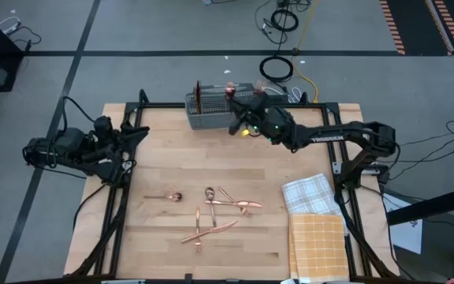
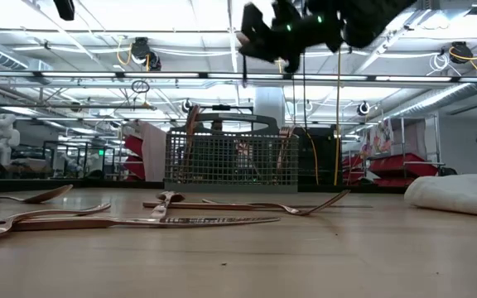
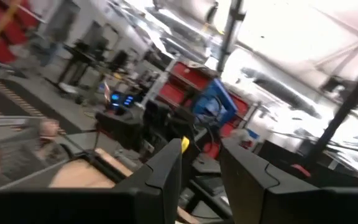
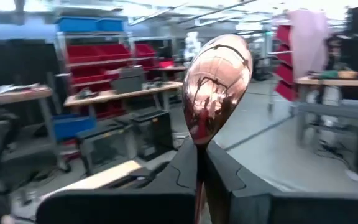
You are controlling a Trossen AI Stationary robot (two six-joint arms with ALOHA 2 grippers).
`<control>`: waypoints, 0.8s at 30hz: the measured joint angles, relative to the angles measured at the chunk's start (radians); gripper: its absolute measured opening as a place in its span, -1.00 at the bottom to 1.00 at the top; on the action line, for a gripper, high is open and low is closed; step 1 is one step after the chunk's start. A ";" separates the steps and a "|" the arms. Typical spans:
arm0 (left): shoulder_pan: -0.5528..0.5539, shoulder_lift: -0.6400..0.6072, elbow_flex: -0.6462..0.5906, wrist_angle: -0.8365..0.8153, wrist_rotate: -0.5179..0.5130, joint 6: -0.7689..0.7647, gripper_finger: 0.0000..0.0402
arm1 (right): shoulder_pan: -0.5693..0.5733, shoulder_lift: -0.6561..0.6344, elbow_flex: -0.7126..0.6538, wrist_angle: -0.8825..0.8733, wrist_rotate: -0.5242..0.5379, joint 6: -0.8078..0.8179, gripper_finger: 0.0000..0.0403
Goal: Sort silverware
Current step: Put the top right bronze spoon into the gray silverware rack
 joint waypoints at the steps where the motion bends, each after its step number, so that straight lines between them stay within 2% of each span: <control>1: 0.000 0.000 0.000 0.000 -0.020 0.000 -0.43 | -0.010 0.000 -0.020 0.012 0.006 0.013 -1.00; 9: 0.000 0.000 0.000 0.002 -0.173 0.055 -0.43 | -0.121 0.082 -0.031 0.066 0.016 0.029 -1.00; 12: 0.000 0.000 0.000 0.001 -0.180 0.078 -0.43 | -0.169 0.118 -0.028 0.112 0.012 0.029 -1.00; 16: 0.000 0.000 0.000 -0.007 -0.181 0.079 -0.43 | -0.222 0.178 -0.029 0.188 -0.061 0.075 -1.00; 24: 0.000 0.000 0.000 -0.060 -0.207 0.076 -0.43 | -0.240 0.269 -0.029 0.236 -0.058 0.085 -1.00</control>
